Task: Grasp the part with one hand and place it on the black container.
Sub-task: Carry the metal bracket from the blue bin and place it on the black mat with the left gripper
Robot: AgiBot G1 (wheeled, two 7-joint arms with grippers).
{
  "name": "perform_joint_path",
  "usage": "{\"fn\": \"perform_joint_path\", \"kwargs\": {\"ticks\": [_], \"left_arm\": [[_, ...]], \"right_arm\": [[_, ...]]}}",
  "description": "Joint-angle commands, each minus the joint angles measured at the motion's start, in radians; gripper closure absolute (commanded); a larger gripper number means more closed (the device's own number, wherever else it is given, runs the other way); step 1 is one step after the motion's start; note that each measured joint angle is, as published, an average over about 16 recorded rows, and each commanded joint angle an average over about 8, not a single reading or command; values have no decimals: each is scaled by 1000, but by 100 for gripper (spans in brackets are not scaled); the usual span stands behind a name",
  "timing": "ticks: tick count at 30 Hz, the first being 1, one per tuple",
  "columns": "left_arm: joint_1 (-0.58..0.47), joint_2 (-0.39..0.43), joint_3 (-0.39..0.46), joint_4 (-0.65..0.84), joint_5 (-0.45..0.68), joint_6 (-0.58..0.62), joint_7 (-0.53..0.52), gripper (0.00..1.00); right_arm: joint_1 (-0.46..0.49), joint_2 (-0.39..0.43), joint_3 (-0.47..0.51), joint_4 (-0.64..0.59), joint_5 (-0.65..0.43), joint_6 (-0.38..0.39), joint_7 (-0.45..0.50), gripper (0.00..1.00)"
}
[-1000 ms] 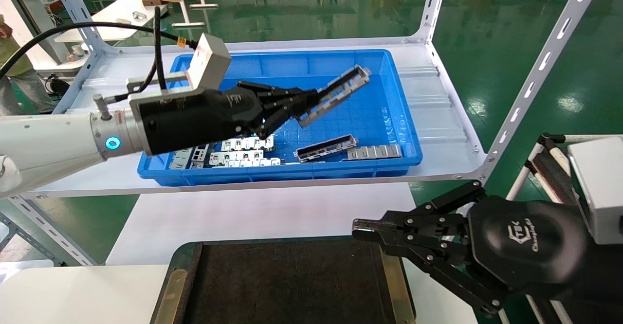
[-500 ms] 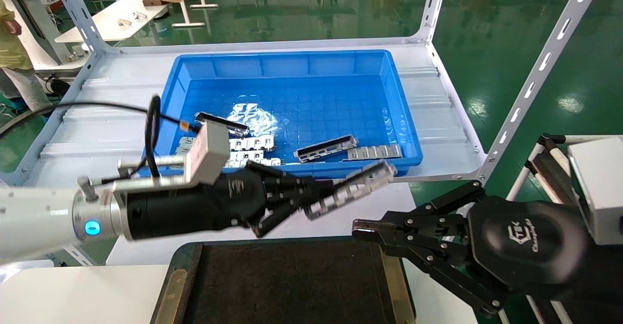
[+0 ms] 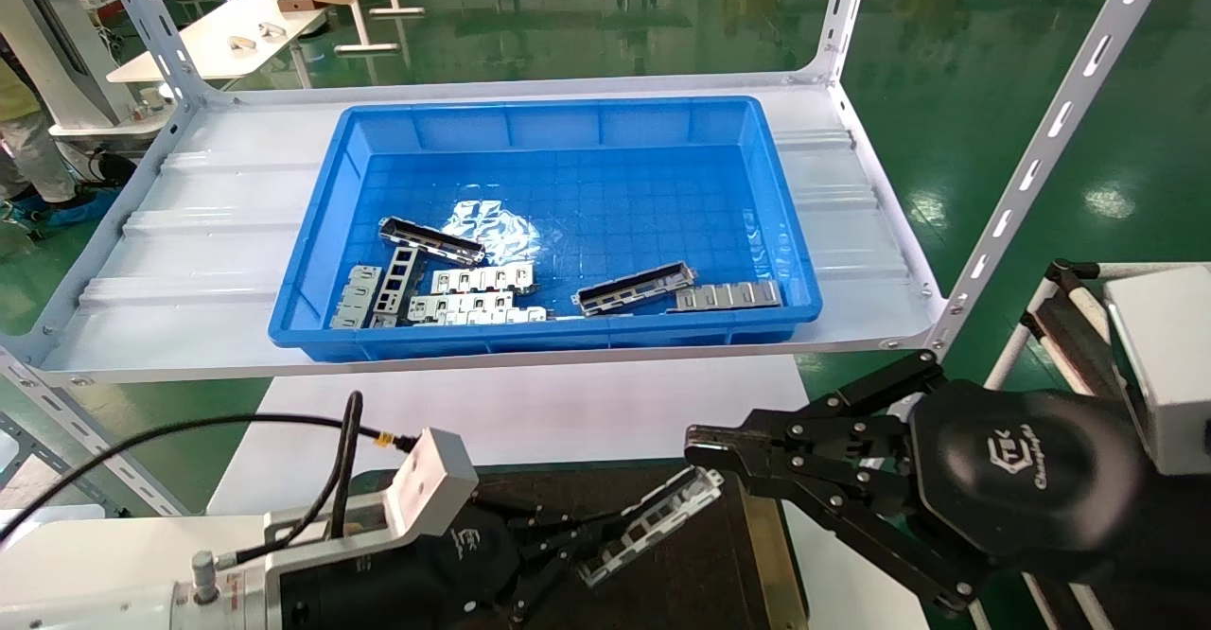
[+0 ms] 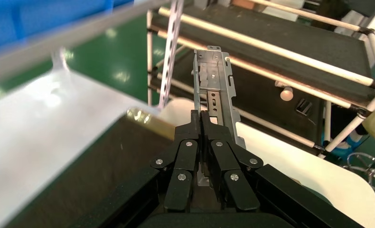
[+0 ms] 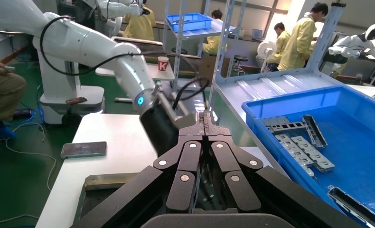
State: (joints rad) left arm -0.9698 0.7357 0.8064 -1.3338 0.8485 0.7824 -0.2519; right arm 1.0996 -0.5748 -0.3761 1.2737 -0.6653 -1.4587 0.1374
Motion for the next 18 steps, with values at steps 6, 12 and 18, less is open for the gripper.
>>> {"fn": "perform_joint_path", "kwargs": {"ticks": [6,12,18], "left_arm": [[118,9,32,-17,10,-150,-52,100],[184,66,66,-11,28,-351,-119,100],[207,130,135,4,55,-553,-210,100]], "right_arm": [[0,0,0,0,0,0,0,100],[0,0,0,0,0,0,0,100],[0,0,0,0,0,0,0,100]]}}
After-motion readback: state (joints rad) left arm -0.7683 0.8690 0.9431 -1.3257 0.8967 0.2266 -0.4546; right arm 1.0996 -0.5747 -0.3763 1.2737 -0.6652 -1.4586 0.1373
